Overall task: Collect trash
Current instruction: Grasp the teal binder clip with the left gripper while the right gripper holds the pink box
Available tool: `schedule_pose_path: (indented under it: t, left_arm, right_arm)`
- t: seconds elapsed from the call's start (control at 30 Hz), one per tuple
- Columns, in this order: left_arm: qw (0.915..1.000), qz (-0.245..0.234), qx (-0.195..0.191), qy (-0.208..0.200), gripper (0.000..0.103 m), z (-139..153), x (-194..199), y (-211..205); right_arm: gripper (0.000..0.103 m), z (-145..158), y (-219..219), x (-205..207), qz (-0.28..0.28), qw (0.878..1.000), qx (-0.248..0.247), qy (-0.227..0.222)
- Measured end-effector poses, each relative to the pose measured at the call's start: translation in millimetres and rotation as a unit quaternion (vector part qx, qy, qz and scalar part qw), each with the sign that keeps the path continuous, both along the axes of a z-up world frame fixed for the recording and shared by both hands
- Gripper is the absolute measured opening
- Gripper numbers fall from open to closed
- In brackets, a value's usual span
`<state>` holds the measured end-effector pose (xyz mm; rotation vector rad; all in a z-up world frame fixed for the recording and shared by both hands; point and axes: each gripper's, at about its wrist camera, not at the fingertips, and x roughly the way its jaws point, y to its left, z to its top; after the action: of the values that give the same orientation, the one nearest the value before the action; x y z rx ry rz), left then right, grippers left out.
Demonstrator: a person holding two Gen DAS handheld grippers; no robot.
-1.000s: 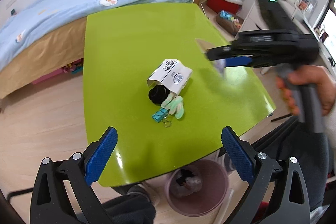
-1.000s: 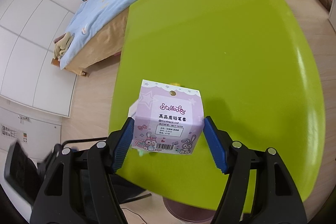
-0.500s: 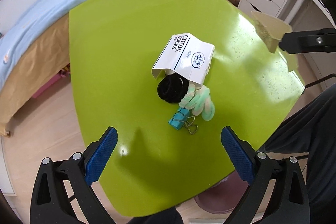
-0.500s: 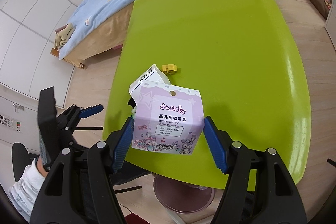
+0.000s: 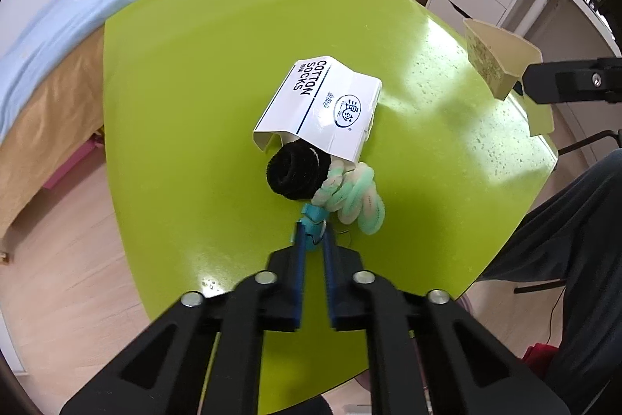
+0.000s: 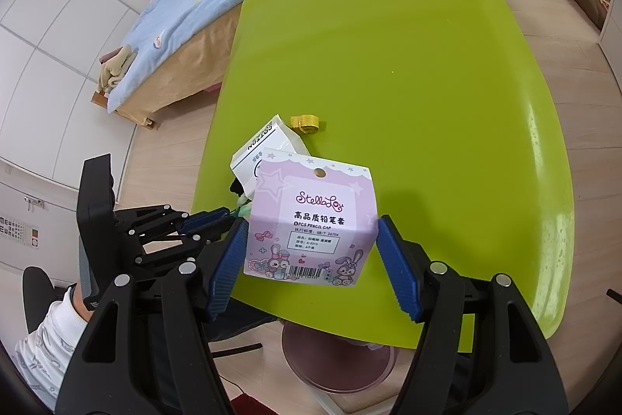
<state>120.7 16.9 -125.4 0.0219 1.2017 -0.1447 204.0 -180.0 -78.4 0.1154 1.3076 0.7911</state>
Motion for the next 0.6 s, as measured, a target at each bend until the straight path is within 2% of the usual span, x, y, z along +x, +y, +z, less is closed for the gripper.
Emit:
schedule_pose_path:
  t: [0.33,0.6]
  left_arm:
    - [0.9993,0.032,-0.015,-0.01,0.002,17.9,-13.7,2.5]
    - [0.9974,0.05,-0.034,-0.039,0.002,49.0,-41.7,-1.5]
  right_arm:
    - [0.066,3.4,2.8,-9.4,0.012,1.0,-0.009,-0.019]
    - [0.066,20.7,-4.7,-31.0,0.029,0.997,-0.026,-0.062]
